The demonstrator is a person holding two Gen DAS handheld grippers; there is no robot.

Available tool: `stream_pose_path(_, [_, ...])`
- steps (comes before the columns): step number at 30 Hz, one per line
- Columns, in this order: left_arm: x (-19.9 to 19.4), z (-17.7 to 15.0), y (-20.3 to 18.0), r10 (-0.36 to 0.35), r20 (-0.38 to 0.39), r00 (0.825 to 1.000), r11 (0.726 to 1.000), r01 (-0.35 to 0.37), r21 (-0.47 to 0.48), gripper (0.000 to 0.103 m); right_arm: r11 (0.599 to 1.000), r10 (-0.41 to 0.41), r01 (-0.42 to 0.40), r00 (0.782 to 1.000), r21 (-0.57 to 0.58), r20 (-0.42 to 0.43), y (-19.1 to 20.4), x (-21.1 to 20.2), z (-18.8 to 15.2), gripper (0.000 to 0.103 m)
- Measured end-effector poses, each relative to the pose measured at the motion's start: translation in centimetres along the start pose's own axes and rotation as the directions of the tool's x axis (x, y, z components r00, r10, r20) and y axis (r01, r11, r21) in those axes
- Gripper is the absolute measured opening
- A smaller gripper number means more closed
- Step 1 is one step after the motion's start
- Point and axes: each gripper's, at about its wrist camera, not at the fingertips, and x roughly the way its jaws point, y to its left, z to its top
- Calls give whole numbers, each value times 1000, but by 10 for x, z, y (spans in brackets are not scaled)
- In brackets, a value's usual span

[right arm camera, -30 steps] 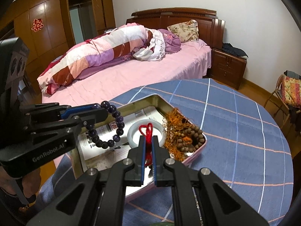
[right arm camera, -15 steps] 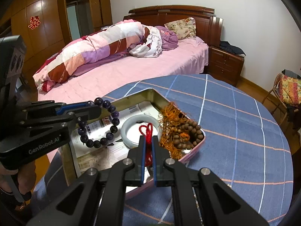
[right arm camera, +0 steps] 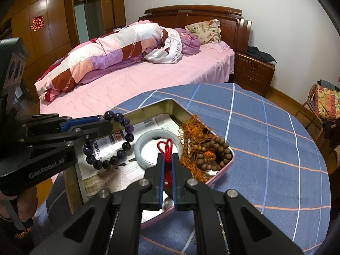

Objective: Organize jewelry
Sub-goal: 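Carry the purple bracelet and red-tasseled pendant over the pink tin with both tools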

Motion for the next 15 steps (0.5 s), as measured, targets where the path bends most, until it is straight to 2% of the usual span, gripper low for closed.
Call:
stream_pose_path(10, [2, -1, 1, 0, -8, 1000, 1000, 0, -1, 13, 1000, -8, 8, 1000, 0, -2, -2, 2, -2, 10])
stream_pose_path(15, [4, -2, 1, 3, -8, 1000, 1000, -3, 0, 14, 999, -40, 40, 999, -4, 0, -4, 4, -3, 15])
